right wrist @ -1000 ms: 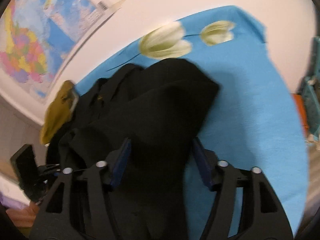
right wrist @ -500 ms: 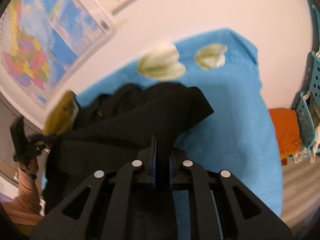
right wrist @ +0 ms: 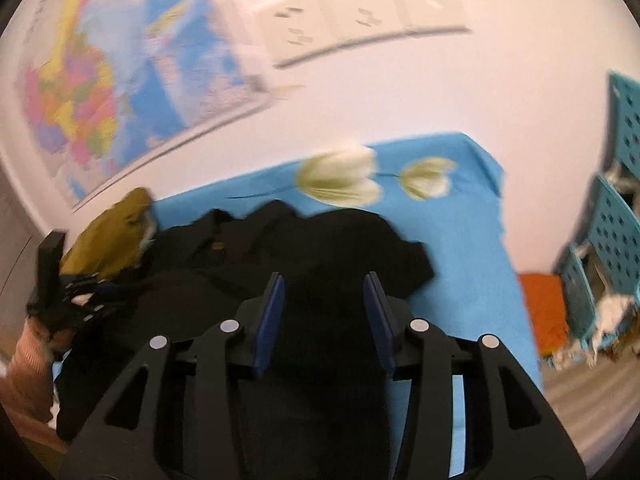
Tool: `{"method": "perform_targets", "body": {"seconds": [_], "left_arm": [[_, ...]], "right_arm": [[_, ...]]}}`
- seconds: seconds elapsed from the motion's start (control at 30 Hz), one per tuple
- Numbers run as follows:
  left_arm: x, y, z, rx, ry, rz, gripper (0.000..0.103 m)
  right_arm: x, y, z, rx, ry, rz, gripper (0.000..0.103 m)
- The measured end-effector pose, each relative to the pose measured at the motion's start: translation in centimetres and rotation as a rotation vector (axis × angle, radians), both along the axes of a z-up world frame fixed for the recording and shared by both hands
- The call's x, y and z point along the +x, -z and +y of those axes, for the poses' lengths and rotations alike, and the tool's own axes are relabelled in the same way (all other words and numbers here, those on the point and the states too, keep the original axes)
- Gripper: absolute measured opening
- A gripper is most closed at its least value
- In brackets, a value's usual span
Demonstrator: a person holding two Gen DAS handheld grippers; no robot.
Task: Fold large clothes
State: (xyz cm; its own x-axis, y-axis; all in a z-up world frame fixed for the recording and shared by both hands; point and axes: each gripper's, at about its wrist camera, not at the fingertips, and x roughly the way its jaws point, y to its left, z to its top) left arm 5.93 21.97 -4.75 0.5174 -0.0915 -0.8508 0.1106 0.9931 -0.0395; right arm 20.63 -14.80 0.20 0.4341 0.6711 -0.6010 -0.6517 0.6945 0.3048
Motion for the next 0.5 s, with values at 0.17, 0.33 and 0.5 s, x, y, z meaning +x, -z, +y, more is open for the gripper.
{"method": "perform_targets", "body": {"seconds": [0.17, 0.33, 0.5], "left_arm": [[1.8, -2.2, 0.3, 0.034, -0.026, -0.074, 0.003], [2.2, -3.0, 0.8, 0.001, 0.021, -0.068, 0.055], [1.4, -1.3, 0.1, 0.069, 0.084, -0.026, 0.067]], "right_arm": [[-2.0, 0.2, 5.0, -0.021, -0.161, 0.000, 0.042], [-4.9, 1.9, 10.8, -0.088, -0.316, -0.007, 0.047], [-5.6, 3.5, 13.4, -0.098, -0.361, 0.032, 0.047]]}}
